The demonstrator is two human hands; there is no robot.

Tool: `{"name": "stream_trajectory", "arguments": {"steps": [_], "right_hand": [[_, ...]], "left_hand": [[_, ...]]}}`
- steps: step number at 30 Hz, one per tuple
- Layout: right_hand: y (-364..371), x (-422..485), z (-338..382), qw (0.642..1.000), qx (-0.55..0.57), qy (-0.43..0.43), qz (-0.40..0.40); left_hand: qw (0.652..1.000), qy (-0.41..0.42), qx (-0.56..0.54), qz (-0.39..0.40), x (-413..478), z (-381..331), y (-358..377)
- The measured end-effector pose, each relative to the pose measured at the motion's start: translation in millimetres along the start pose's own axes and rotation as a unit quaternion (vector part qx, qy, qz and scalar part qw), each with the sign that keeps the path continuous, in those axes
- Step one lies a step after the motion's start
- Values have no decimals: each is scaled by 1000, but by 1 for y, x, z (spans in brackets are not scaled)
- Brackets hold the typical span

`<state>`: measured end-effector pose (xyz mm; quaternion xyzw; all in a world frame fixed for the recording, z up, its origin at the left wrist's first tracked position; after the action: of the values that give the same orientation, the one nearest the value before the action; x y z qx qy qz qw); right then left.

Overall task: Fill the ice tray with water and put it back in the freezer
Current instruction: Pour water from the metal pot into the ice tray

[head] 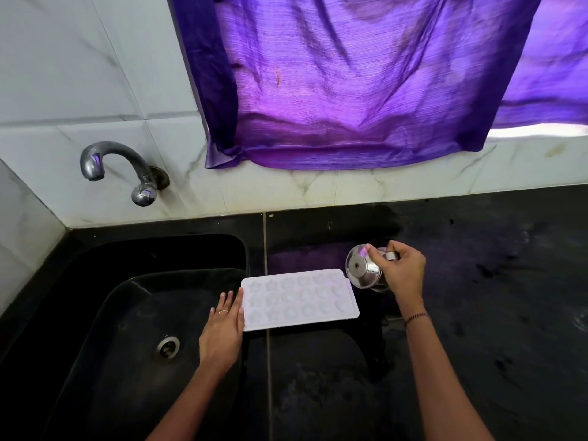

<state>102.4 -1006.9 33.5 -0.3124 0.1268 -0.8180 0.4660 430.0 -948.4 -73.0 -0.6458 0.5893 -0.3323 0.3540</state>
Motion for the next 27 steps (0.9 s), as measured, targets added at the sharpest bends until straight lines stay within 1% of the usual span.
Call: {"name": "stream_trajectory", "arguments": {"steps": [11,15,22,27], "right_hand": [[-2,-2,2,999,-7,-36,1],[-1,-3,1,1000,-3,-26,0],[3,0,-2,999,25,30,-8],[9,-1,1,999,37,32,3]], "left_hand": [[1000,3,-1,-2,0,-2,-1],[1000,-1,-9,0,-1,-3,-1],[1000,8,-10,-5,-2,-1,-1],[1000,0,-15,-7,-2,-6,-3]]}}
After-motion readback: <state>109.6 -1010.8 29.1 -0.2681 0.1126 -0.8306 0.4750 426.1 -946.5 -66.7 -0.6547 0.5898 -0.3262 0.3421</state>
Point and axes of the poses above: each hand's wrist, its own x-axis towards the middle knuckle, its own y-axis out of the palm, z = x × y, the point moved 1 cm from there along x, towards the middle knuckle, and after that the axes turned 13 degrees about -x, right-handed, at the moved point
